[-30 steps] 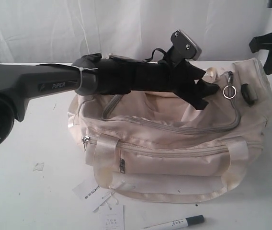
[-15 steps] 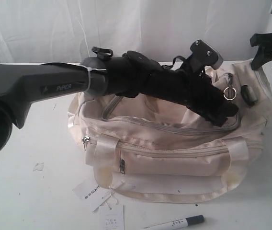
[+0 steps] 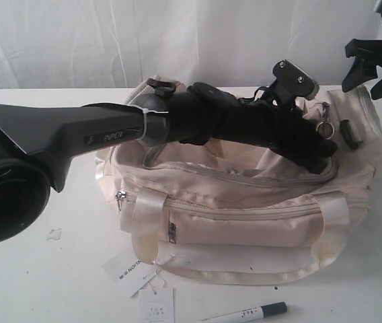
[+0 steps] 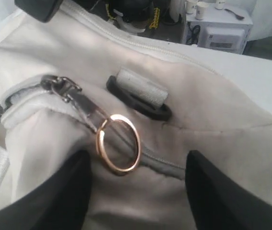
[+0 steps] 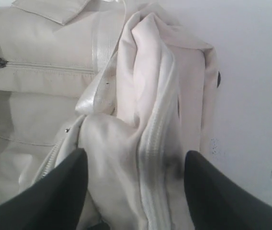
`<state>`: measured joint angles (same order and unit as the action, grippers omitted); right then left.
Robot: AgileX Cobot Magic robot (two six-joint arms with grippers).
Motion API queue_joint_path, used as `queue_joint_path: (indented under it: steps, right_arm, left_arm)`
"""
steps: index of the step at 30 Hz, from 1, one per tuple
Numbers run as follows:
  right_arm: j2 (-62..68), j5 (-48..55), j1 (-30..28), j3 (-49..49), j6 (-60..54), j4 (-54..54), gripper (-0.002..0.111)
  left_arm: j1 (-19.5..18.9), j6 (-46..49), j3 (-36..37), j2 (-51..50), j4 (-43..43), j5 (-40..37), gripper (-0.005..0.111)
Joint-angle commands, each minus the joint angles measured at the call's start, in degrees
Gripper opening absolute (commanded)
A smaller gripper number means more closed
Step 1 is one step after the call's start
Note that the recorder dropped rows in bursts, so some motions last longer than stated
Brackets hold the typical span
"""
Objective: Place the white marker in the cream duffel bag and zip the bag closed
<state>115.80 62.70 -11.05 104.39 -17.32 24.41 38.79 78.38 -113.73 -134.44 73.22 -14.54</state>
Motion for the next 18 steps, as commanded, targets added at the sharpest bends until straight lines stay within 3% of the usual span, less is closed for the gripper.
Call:
queue_joint_path:
  steps: [1, 3, 7, 13, 18]
  right_arm:
    - [-0.1, -0.3, -0.3, 0.2, -0.8, 0.2, 0.056]
    - [-0.1, -0.6, -0.3, 0.2, -0.8, 0.2, 0.056]
    - [-0.1, -0.8, -0.3, 0.2, -0.8, -0.3, 0.056]
    - [0.9, -1.9, -0.3, 0.2, -0.3, 0.6, 0.056]
    - [6.3, -3.4, -0.3, 0.2, -4.6, 11.8, 0.056]
  left_arm:
    - [0.3, -0.3, -2.2, -0.9, 4.9, -3.7, 0.060]
    - [0.3, -0.3, -2.3, -1.5, 7.5, -2.4, 0.047]
    - [0.3, -0.3, -2.3, -1.9, 7.8, -1.5, 0.003]
    - [0.3, -0.1, -2.3, -1.9, 7.0, -1.8, 0.000]
    - [0.3, 0.0, -2.3, -1.9, 3.7, -8.8, 0.000]
